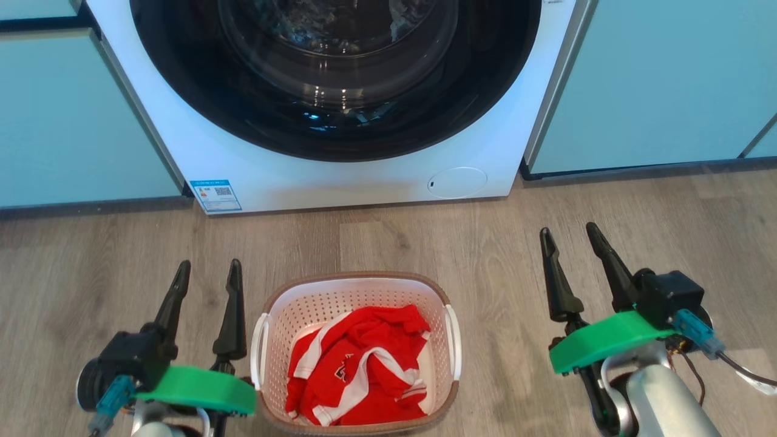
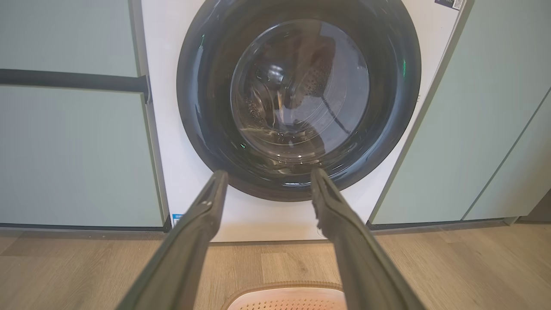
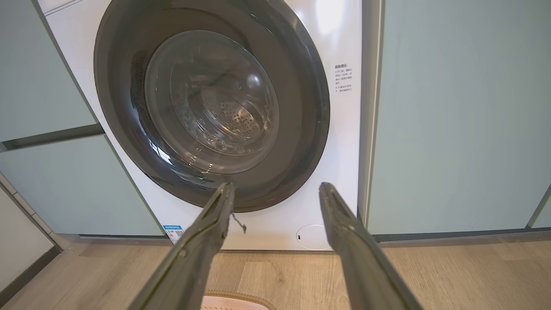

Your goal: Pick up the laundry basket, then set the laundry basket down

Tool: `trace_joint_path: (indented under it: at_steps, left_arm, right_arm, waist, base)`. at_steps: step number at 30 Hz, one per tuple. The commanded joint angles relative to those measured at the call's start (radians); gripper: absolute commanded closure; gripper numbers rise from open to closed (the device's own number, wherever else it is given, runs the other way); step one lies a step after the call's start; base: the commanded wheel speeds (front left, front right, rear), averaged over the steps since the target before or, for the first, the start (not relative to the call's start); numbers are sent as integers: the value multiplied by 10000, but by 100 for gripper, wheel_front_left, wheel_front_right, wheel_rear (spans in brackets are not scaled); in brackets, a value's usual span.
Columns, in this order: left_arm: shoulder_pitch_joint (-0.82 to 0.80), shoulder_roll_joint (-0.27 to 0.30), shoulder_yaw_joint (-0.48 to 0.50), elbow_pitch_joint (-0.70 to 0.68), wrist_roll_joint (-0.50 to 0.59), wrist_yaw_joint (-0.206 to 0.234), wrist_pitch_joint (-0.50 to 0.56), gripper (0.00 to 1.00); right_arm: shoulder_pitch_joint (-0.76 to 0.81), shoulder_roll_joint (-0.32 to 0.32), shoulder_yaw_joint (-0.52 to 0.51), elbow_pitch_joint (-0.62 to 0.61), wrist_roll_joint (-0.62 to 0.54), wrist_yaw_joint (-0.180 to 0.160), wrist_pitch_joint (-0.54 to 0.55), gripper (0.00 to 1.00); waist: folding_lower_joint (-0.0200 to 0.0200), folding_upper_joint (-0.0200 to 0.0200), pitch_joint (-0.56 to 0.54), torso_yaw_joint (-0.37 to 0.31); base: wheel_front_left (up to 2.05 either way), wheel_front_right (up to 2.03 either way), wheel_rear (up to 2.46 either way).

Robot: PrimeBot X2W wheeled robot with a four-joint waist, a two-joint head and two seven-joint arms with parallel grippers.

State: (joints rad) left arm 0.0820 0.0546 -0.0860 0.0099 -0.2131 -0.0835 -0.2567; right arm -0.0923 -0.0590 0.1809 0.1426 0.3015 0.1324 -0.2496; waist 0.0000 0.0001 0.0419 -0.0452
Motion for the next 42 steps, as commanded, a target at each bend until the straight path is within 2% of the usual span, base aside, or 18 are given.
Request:
trace_joint_path:
  at_steps: [1,3,4,5,8,42]
  left_arm:
    - [-320,-43,370,-285,-64,-10,-51,0]
    - [-296,-43,408,-310,-145,63,-51,0]
    - [-284,-43,427,-304,-185,93,-51,100]
    - [6,0,15,38,-171,43,0,100]
    - [103,-2,-28,554,-197,43,5,100]
    - [-425,150,287,1046,-4027,-93,807,100]
  right_arm:
    - [-203,87,209,-330,-65,-17,-122,0]
    - [-198,87,192,-317,-83,-17,-122,0]
    - [-199,87,193,-313,-90,-17,-122,100]
    - [9,-2,3,25,-17,0,4,100]
    - [174,-4,47,491,10,0,22,100]
    - [100,-176,-479,615,3694,-5,762,100]
  waist:
    - [0,-1,-18,-7]
    - [0,-1,-65,-23]
    - [0,-1,-72,-28]
    - [0,-1,-73,-26]
    - [0,-1,-76,-26]
    - [0,-1,-159,101]
  base:
    - [0,0,0]
    - [0,0,0]
    - [0,0,0]
    - [0,0,0]
    - [0,0,0]
    - [0,0,0]
